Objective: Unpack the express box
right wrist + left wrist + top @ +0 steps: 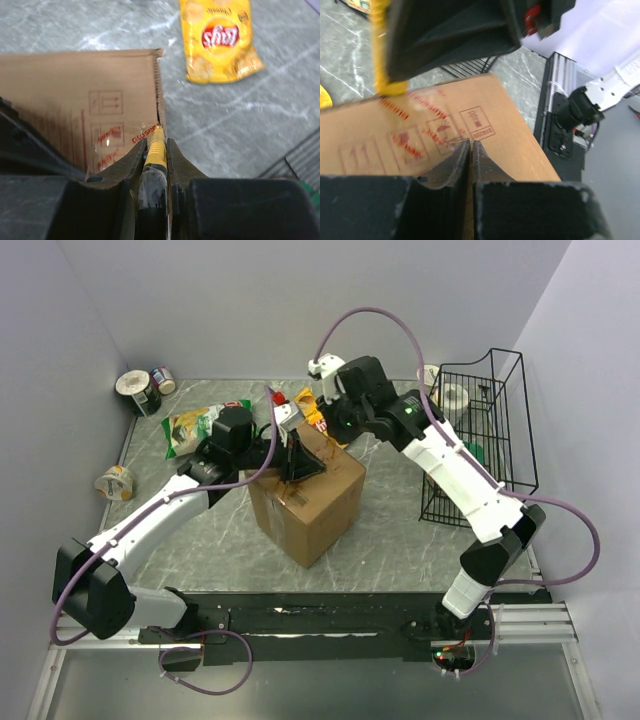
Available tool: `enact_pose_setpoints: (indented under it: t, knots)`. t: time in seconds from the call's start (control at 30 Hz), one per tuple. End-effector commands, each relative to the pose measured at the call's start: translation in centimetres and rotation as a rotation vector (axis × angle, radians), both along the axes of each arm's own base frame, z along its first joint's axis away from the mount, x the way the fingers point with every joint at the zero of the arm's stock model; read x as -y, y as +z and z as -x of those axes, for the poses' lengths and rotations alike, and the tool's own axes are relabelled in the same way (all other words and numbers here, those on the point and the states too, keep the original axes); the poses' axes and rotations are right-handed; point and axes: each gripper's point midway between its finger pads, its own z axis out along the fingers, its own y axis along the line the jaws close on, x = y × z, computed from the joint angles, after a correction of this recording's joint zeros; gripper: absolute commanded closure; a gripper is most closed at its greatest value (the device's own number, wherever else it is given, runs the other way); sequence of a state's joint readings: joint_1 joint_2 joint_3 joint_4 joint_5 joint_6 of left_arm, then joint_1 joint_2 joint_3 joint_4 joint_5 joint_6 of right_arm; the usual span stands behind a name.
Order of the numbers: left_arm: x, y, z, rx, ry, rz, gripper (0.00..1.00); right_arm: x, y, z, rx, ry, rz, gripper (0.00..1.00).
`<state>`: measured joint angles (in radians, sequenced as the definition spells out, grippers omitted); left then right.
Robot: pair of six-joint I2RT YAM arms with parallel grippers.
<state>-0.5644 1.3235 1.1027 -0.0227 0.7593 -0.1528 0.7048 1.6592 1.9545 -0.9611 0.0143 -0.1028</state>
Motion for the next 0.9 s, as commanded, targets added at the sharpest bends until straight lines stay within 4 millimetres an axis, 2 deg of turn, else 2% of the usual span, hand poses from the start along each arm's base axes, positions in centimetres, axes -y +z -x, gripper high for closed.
enact_pose_setpoints:
  t: [0.0, 0.07, 0.13, 0.17, 0.27, 0.43, 0.53, 0.73, 0.87]
  knots:
    - [0.0, 1.7, 1.8, -0.042, -0.114, 0.026, 0.92, -2.7, 1.9, 1.1, 0.026, 0.100, -0.080, 1.00]
    - [0.6, 2.4, 2.1, -0.032, -0.168, 0.056, 0.94, -2.6, 1.6, 1.2, 0.034, 0.111, -0.075, 1.00]
    - [1.2, 1.5, 1.9, -0.112, -0.175, 0.064, 0.97, -2.2, 1.6, 1.6, 0.052, 0.132, -0.064, 1.00]
    - [1.5, 2.0, 1.5, -0.086, -0.178, 0.087, 0.98, -2.0, 1.7, 1.6, 0.061, 0.139, -0.066, 1.00]
    - [2.1, 0.2, 0.4, -0.124, -0.117, 0.049, 0.99, -1.7, 2.1, 2.3, 0.073, 0.181, -0.069, 1.00]
    - [1.4, -3.9, -1.5, -0.165, 0.028, -0.033, 0.99, -0.2, 3.1, 3.1, 0.078, 0.178, -0.035, 1.00]
    - [1.0, -5.6, -1.7, -0.187, 0.068, -0.074, 0.99, 0.3, 3.4, 3.8, 0.047, 0.163, -0.028, 1.00]
    - [0.6, -6.5, -2.2, -0.186, 0.113, -0.102, 0.99, 1.6, 1.7, 4.9, -0.043, 0.109, 0.010, 1.00]
    - [0.3, -7.4, -2.2, -0.194, 0.136, -0.120, 0.99, 2.3, 1.1, 4.6, -0.070, 0.021, -0.001, 1.00]
